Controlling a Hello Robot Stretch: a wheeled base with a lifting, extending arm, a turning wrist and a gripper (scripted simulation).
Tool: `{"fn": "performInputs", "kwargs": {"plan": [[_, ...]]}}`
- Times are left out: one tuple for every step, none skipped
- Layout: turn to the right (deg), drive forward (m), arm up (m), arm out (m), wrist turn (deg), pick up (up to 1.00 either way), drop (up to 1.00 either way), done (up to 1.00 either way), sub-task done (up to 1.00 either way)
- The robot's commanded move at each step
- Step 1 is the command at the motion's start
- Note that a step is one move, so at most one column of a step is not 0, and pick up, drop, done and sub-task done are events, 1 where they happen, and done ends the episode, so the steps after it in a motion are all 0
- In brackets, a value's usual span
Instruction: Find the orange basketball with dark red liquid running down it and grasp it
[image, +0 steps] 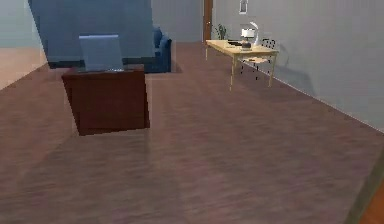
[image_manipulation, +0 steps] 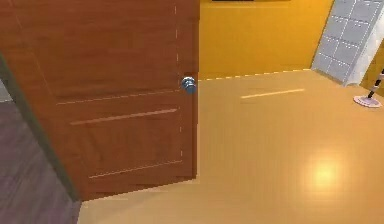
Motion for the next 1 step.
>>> {"fn": "performInputs", "kwargs": {"plan": [[3.0, 0.0, 0.0, 0.0, 0.0, 0.0, 0.0, 0.0, 0.0]]}}
